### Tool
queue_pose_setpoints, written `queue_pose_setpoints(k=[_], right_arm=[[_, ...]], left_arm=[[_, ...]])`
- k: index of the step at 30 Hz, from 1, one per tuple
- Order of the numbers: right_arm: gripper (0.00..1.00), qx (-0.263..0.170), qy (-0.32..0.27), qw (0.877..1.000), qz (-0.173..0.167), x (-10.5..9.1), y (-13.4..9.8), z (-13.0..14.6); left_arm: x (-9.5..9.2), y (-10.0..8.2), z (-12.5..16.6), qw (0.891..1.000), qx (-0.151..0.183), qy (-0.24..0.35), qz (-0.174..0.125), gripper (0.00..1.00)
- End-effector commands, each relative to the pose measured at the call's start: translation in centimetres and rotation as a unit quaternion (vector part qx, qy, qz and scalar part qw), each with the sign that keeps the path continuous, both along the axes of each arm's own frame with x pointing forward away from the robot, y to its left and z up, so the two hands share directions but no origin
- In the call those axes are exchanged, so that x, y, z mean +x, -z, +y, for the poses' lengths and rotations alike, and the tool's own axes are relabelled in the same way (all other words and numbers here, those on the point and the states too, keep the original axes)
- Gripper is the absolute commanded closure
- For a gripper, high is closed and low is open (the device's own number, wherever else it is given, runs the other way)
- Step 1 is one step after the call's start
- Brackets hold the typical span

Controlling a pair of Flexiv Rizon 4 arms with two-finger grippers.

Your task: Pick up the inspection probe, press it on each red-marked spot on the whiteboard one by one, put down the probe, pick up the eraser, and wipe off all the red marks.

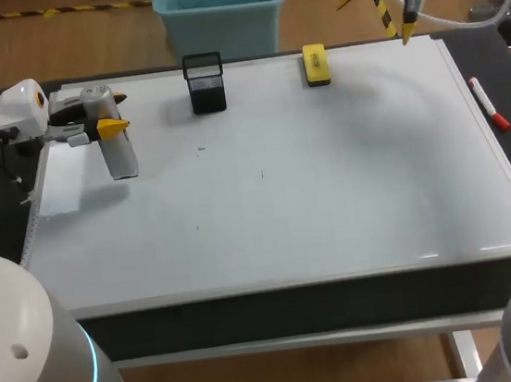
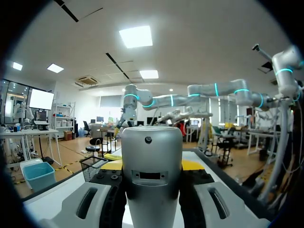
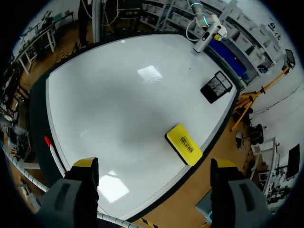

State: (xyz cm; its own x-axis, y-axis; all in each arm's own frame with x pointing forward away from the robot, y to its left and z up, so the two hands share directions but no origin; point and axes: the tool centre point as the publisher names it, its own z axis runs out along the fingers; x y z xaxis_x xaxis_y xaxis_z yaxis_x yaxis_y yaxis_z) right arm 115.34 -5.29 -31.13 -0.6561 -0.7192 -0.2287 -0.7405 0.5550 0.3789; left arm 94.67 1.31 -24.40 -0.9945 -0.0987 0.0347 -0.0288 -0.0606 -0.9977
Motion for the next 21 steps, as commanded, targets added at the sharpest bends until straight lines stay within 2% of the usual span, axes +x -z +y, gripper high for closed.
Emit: queue_pose_setpoints(k=[1, 8, 16, 21], right_arm=[[0.00, 0.030, 0.052, 0.998, -0.010, -1.9, -2.9, -1.3], [0.00, 0.065, 0.084, 0.994, -0.006, -2.8, -5.0, -1.6], [0.00, 0.066, 0.132, 0.989, 0.024, -3.5, -6.4, -2.2], [0.00, 0.073, 0.142, 0.986, 0.038, -4.0, -7.1, -2.7]], left_arm=[[-0.1, -0.2, 0.0, 1.000, 0.001, -0.001, 0.000, 1.00], [-0.1, -0.2, 0.0, 1.000, 0.001, -0.001, 0.000, 1.00], [-0.1, -0.2, 0.0, 1.000, 0.001, -0.001, 0.000, 1.00], [-0.1, -0.2, 0.0, 1.000, 0.001, -0.001, 0.000, 1.00]])
